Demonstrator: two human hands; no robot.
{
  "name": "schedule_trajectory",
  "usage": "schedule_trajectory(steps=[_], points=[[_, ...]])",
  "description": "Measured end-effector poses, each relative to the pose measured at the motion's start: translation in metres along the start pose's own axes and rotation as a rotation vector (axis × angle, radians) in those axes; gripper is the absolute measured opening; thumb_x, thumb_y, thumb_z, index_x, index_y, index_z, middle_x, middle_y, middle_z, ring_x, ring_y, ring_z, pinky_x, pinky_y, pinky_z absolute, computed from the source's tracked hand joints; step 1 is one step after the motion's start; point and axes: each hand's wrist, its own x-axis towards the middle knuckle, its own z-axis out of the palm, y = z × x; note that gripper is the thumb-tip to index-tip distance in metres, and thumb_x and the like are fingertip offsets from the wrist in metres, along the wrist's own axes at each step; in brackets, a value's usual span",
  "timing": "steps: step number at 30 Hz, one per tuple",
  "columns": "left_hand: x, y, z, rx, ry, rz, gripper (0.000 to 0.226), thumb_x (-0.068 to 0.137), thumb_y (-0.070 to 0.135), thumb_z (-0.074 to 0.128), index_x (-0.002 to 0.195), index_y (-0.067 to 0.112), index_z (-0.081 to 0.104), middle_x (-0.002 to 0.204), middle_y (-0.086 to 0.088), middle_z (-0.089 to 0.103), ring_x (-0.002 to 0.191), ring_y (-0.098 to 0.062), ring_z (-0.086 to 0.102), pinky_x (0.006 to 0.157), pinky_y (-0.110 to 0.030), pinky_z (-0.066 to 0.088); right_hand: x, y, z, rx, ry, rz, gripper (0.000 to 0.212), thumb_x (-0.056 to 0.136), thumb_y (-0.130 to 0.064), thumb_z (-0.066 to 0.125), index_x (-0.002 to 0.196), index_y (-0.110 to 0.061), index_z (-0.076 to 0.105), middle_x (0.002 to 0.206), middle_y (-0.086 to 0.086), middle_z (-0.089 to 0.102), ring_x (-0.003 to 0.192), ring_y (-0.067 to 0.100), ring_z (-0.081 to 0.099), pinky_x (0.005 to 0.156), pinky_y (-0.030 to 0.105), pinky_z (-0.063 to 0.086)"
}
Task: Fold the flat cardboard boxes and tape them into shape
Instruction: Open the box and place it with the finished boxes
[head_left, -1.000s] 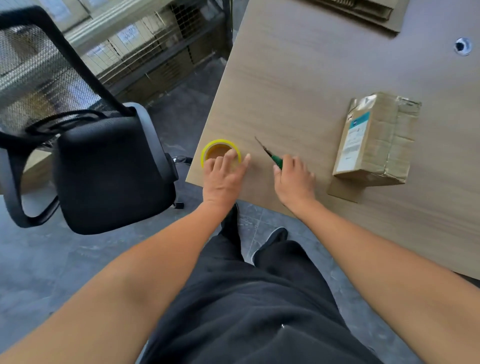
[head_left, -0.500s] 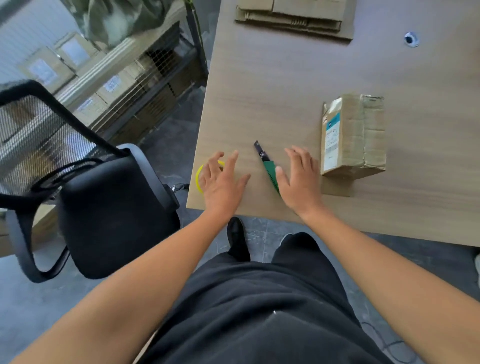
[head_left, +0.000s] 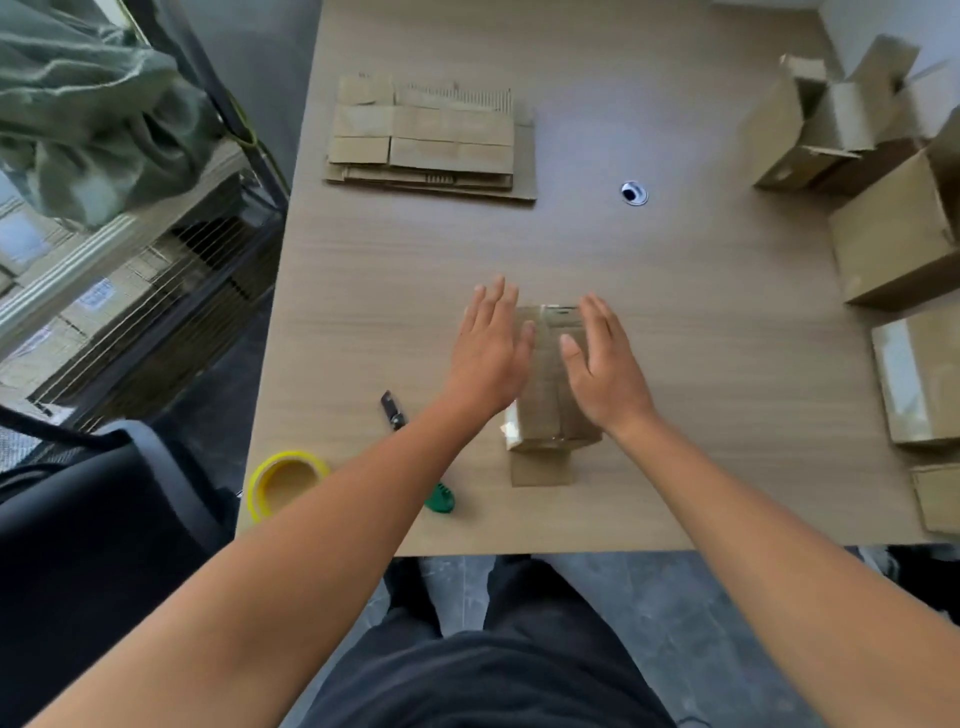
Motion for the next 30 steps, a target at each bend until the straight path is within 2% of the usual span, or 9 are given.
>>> schedule_trajectory(steps=[4, 9, 13, 17, 20, 22, 25, 27, 30], points=[[0.025, 0.008, 0.023, -0.197, -0.091, -0.147, 0.057, 0.11, 0.028, 0.034, 0.161, 0.014, 0.013, 0.17, -0.001, 0.004, 0.156, -0.015, 0.0, 0.126, -0.032, 0.003, 0.03, 0.015, 0.009, 0.153, -0.178, -0.021, 0.062, 0.108, -0.024, 0.044, 0.16, -0.003, 0.017, 0.169, 0.012, 0.013, 0.157, 0.021, 0.006, 0.125, 0.025, 0.003], [0.028, 0.002, 0.045, -0.604, 0.007, -0.271, 0.055, 0.11, 0.017, 0.034, 0.161, 0.018, 0.014, 0.167, 0.003, 0.016, 0.152, -0.006, 0.016, 0.124, -0.026, 0.016, 0.042, 0.037, 0.026, 0.453, -0.218, 0.001, 0.064, 0.107, -0.021, 0.039, 0.161, -0.008, 0.008, 0.167, -0.002, 0.003, 0.156, 0.013, -0.004, 0.122, 0.016, -0.002], [0.028, -0.003, 0.052, -0.788, 0.012, -0.434, 0.046, 0.112, 0.029, 0.028, 0.157, 0.025, 0.022, 0.139, 0.018, 0.049, 0.118, 0.01, 0.056, 0.097, -0.018, 0.049, 0.043, 0.048, 0.028, 0.658, -0.224, 0.054, 0.067, 0.104, -0.021, 0.043, 0.162, -0.017, 0.01, 0.17, -0.001, 0.007, 0.157, 0.011, 0.003, 0.128, 0.035, 0.007], [0.025, 0.01, 0.036, -0.585, 0.007, -0.496, 0.057, 0.11, 0.045, 0.015, 0.162, 0.023, 0.013, 0.166, 0.0, 0.024, 0.152, -0.014, 0.023, 0.123, -0.028, 0.016, 0.04, 0.044, 0.023, 0.607, -0.187, 0.04, 0.065, 0.104, -0.008, 0.045, 0.161, -0.008, 0.013, 0.169, 0.009, 0.011, 0.157, 0.02, 0.007, 0.128, 0.041, 0.008], [-0.009, 0.018, 0.029, -0.369, 0.251, -0.416, 0.064, 0.106, 0.051, 0.021, 0.162, 0.021, 0.016, 0.168, 0.008, 0.013, 0.154, -0.006, 0.006, 0.124, -0.024, 0.004, 0.03, 0.047, 0.01, 0.585, -0.087, 0.065, 0.066, 0.104, -0.015, 0.047, 0.16, -0.005, 0.014, 0.169, 0.009, 0.011, 0.156, 0.016, 0.008, 0.128, 0.035, 0.009], [-0.042, 0.026, 0.042, -0.262, 0.255, -0.339, 0.065, 0.106, 0.053, 0.026, 0.162, 0.023, 0.013, 0.165, 0.019, 0.005, 0.153, 0.0, -0.002, 0.123, -0.022, 0.001, 0.011, 0.055, 0.005, 0.549, -0.078, 0.033, 0.067, 0.104, -0.024, 0.046, 0.16, -0.006, 0.015, 0.169, 0.008, 0.011, 0.156, 0.014, 0.008, 0.128, 0.035, 0.01], [-0.067, 0.033, 0.073, -0.432, 0.161, -0.375, 0.062, 0.11, 0.036, 0.033, 0.162, 0.018, 0.006, 0.168, 0.011, 0.003, 0.15, 0.008, 0.003, 0.126, -0.025, 0.006, -0.024, 0.06, 0.012, 0.554, -0.213, 0.027, 0.074, 0.102, -0.032, 0.047, 0.162, -0.01, 0.009, 0.169, 0.0, 0.008, 0.154, 0.002, 0.005, 0.126, 0.024, 0.009], [-0.065, 0.03, 0.083, -0.628, 0.178, -0.427, 0.057, 0.111, 0.027, 0.034, 0.162, 0.013, 0.012, 0.168, 0.003, 0.018, 0.143, 0.017, 0.018, 0.122, -0.02, 0.019, -0.036, 0.059, 0.024, 0.612, -0.272, 0.051, 0.079, 0.101, -0.03, 0.049, 0.162, -0.013, 0.001, 0.168, -0.005, 0.004, 0.152, -0.005, 0.004, 0.124, 0.019, 0.01], [-0.057, 0.012, 0.094, -0.864, 0.174, -0.454, 0.057, 0.108, 0.035, 0.037, 0.161, 0.022, 0.021, 0.157, 0.013, 0.04, 0.141, 0.005, 0.037, 0.113, -0.019, 0.036, -0.03, 0.062, 0.036, 0.752, -0.226, 0.099, 0.077, 0.103, -0.022, 0.052, 0.163, -0.015, 0.005, 0.17, 0.002, 0.013, 0.154, 0.007, 0.015, 0.127, 0.035, 0.019]])
